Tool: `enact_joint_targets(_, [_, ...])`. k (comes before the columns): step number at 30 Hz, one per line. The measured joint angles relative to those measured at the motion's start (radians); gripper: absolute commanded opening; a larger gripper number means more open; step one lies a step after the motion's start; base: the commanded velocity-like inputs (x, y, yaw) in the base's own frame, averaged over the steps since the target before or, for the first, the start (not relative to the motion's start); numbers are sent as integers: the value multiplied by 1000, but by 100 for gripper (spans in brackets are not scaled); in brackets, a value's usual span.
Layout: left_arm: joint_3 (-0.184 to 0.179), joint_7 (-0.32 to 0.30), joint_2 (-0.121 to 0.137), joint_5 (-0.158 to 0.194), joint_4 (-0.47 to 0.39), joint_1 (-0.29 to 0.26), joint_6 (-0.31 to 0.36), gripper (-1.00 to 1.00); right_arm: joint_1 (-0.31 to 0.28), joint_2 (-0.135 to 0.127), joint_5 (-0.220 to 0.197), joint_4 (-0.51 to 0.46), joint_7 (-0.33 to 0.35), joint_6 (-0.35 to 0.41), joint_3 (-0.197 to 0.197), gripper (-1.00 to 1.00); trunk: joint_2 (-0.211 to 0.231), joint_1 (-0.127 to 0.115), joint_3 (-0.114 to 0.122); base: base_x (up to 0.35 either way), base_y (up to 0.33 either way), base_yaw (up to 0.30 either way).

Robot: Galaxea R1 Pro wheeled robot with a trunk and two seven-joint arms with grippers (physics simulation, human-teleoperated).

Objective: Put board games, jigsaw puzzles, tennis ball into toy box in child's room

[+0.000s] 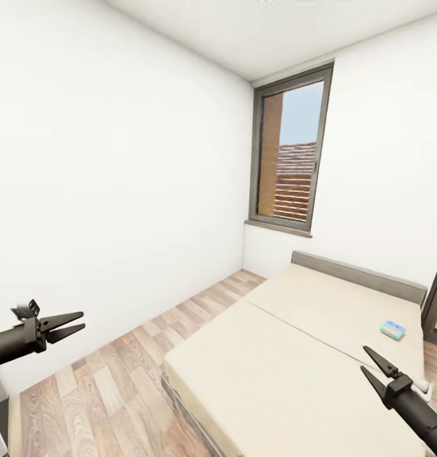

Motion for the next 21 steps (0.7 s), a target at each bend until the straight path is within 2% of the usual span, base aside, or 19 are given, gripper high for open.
enact_joint_targets(6, [4,-3,0,-17,0,0,0,100,0,-4,-2,2,6,2,-9,100,0,0,-2,-134,-124,-202])
enact_joint_targets(21, [7,-5,1,-21,0,-1,0,100,0,2,-2,4,9,2,-10,100,0,0,-3,-8,-6,-274])
